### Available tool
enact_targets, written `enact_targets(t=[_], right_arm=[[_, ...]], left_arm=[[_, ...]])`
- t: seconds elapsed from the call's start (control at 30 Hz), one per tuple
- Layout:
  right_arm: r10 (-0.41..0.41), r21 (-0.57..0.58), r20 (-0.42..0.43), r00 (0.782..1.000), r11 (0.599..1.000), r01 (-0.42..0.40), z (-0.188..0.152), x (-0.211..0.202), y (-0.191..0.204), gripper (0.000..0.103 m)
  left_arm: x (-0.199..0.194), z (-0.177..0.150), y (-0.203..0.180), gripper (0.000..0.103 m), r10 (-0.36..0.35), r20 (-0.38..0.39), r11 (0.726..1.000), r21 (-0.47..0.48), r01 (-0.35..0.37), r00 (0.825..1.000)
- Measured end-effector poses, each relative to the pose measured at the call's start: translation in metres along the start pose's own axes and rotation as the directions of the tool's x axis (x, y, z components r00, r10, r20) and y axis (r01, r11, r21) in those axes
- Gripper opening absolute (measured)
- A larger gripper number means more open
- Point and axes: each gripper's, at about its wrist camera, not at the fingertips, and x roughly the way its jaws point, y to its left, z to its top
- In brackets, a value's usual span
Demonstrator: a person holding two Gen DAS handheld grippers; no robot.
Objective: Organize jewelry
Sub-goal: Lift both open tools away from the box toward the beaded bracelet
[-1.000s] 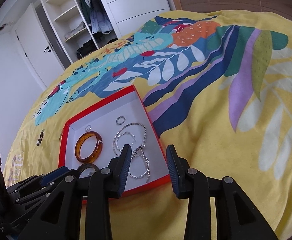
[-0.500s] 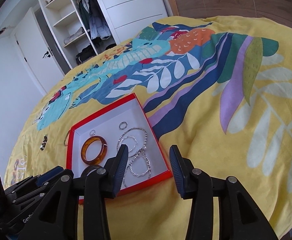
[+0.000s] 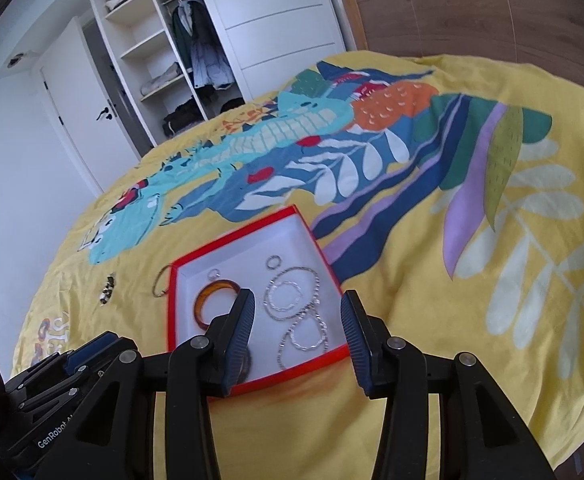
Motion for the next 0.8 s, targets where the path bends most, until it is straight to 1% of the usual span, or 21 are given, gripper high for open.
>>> enact_targets(t=[0.3, 0.4, 0.6, 0.63, 0.67, 0.73, 0.8], right_arm=[[0.014, -0.041, 0.029, 0.999, 0.999, -0.013, 0.001, -0.033, 0.030, 0.046], [0.014, -0.060, 0.028, 1.000, 0.998, -0.012, -0.002, -0.043, 0.042, 0.046], [0.020, -0.096, 0.010, 1.000, 0.995, -0.019, -0.015, -0.059, 0.065, 0.049], [0.025, -0.097, 0.005, 1.000, 0.995, -0.024, -0.017, -0.061, 0.068, 0.049], [0.035, -0.097, 0.000, 0.999, 0.995, -0.034, -0.020, -0.063, 0.074, 0.049], [0.042, -0.109, -0.004, 0.999, 0.993, -0.042, -0.023, -0.067, 0.084, 0.049], [0.048, -0.126, -0.004, 0.999, 0.991, -0.049, -0.025, -0.071, 0.096, 0.049]], left_arm=[[-0.046, -0.007, 0.014, 0.029, 0.036, 0.014, 0.999, -0.003, -0.036, 0.999], [-0.063, -0.012, 0.020, 0.029, 0.045, 0.014, 0.999, -0.010, -0.045, 0.999], [-0.103, -0.024, 0.045, 0.029, 0.065, 0.041, 0.997, -0.045, -0.063, 0.997], [-0.107, -0.026, 0.049, 0.031, 0.065, 0.044, 0.997, -0.051, -0.063, 0.997], [-0.113, -0.028, 0.055, 0.035, 0.066, 0.049, 0.996, -0.062, -0.063, 0.997], [-0.125, -0.032, 0.066, 0.037, 0.074, 0.063, 0.994, -0.082, -0.069, 0.995], [-0.134, -0.034, 0.076, 0.038, 0.078, 0.071, 0.993, -0.098, -0.070, 0.994]])
